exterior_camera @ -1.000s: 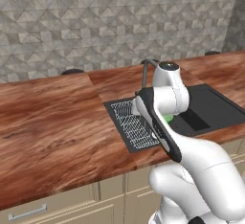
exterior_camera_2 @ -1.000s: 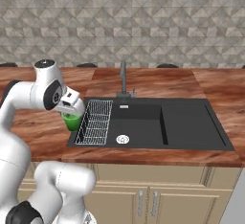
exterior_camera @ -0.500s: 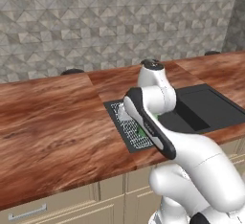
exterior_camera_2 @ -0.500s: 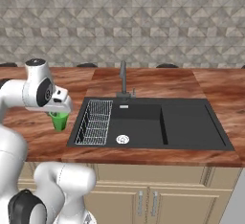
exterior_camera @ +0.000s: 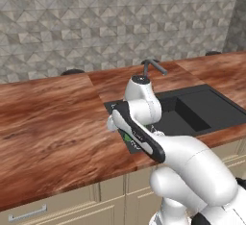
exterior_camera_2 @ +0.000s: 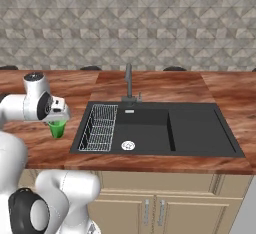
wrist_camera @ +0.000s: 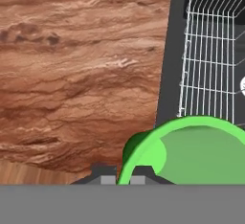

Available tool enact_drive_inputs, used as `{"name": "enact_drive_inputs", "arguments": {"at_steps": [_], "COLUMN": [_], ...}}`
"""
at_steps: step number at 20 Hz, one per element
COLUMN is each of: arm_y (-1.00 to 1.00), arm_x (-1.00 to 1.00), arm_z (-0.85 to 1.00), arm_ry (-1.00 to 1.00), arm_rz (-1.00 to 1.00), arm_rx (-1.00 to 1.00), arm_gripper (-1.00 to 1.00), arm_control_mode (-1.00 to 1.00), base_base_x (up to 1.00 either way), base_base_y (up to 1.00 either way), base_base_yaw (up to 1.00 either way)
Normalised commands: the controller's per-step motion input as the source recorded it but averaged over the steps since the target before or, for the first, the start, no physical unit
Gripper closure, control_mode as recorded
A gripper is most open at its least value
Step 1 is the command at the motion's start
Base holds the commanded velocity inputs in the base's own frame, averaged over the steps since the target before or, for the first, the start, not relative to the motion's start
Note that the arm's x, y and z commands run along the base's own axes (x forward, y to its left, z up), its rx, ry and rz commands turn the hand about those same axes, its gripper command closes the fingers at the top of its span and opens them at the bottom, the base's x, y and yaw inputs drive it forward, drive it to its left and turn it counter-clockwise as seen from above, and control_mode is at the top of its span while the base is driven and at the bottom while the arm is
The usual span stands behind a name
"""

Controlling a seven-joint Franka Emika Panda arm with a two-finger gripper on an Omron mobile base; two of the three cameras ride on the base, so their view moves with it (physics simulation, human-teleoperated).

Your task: Pick the cup and bowl from the counter and place them on the counter next to the sink.

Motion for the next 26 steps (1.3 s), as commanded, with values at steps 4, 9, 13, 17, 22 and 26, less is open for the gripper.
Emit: {"name": "enact_drive_inputs", "arguments": {"at_steps": [4,9,13,17,22,26], "arm_y": [0.44,0.24,0.00,0.00,0.00,0.00], "arm_x": [0.25,0.15,0.20,0.14,0.12,0.10], "arm_z": [-0.52,-0.50,-0.45,-0.29,-0.22,-0.29], "arm_ry": [0.00,0.07,0.05,0.00,0.00,0.00], "arm_rz": [0.06,0.02,0.01,0.03,0.03,0.01], "arm_rx": [0.00,-0.03,-0.02,0.00,0.00,0.00], "arm_gripper": [1.00,1.00,1.00,1.00,1.00,1.00], "arm_control_mode": [-1.00,-1.00,-1.00,-1.00,-1.00,-1.00], "base_base_x": [0.00,0.00,0.00,0.00,0.00,0.00], "base_base_y": [0.00,0.00,0.00,0.00,0.00,0.00], "base_base_yaw": [0.00,0.00,0.00,0.00,0.00,0.00]}}
